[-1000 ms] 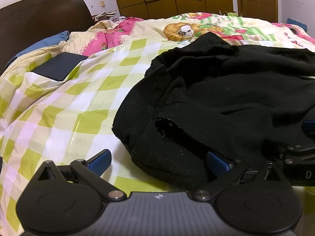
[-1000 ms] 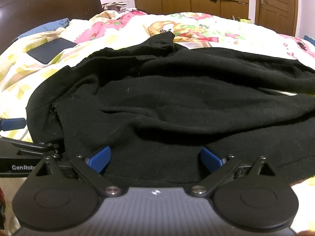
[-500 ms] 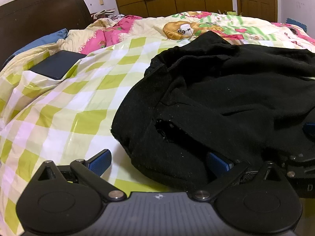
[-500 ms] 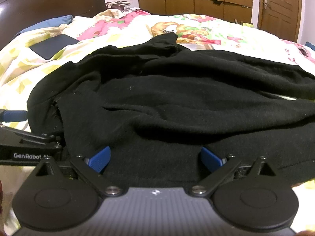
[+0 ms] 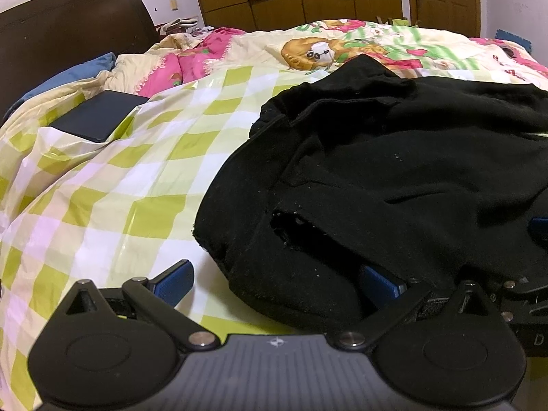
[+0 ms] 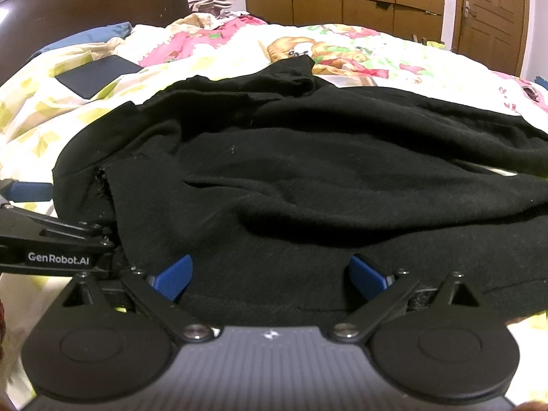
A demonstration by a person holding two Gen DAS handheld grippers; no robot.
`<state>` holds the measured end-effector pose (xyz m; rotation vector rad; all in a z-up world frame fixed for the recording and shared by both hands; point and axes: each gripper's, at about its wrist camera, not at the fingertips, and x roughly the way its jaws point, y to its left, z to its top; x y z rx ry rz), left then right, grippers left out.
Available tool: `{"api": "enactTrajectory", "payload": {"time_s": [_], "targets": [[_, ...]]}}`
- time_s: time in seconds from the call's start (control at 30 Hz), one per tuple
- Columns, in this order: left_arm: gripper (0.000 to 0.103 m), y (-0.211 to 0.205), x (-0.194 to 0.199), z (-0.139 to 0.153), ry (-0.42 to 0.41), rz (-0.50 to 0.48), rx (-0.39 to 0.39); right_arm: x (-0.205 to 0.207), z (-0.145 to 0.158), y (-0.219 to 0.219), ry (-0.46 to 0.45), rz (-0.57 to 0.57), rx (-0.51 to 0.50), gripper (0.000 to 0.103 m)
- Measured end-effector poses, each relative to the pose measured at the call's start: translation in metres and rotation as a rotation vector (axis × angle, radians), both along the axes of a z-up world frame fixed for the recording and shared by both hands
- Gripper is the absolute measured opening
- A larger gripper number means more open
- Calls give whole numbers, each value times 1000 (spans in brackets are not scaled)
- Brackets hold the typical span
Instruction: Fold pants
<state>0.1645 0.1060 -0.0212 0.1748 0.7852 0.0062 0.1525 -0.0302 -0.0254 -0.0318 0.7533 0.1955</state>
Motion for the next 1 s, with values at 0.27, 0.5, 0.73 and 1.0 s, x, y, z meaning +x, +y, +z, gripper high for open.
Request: {"api": "enactTrajectory", "payload": {"time_s": [0.27, 0.5, 0.73, 1.0], "targets": [[103, 4, -5, 8, -21, -28, -2, -3, 3, 1, 0, 31, 0, 98], [103, 16, -7, 21, -75, -69, 20, -10, 3, 20, -37, 151, -50, 98], [103, 10, 17, 11, -70, -112, 44, 2, -3, 40, -35, 199, -84, 98], [87, 26, 42, -1, 74, -123, -90, -8, -6, 57, -24, 325, -103, 98]]}}
